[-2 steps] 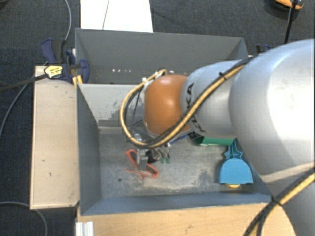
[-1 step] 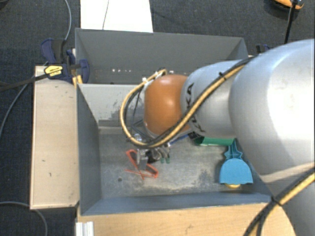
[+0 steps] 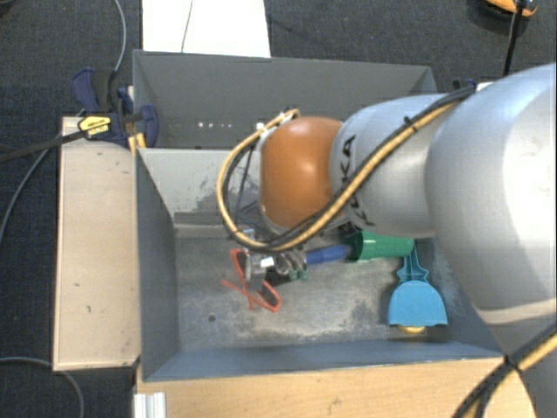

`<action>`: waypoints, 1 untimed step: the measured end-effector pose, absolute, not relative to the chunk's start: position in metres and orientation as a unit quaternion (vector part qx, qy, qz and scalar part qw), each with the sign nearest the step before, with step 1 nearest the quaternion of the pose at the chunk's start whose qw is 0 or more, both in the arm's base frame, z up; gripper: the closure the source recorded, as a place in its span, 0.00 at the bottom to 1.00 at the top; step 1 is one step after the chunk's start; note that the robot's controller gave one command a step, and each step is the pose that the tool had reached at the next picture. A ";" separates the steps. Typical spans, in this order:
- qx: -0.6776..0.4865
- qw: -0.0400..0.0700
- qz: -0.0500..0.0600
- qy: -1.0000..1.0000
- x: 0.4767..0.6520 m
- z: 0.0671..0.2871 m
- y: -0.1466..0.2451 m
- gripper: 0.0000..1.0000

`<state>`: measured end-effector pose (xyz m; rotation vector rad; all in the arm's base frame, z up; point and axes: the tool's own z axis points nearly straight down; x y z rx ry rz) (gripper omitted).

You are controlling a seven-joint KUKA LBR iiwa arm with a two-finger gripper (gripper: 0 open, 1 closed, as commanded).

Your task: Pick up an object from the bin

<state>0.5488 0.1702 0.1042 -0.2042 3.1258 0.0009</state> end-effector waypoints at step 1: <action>-0.071 0.008 0.002 0.997 0.547 0.126 0.173 1.00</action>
Offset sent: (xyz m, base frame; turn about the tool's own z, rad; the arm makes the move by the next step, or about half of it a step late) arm -0.0097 0.0078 0.1066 -0.0019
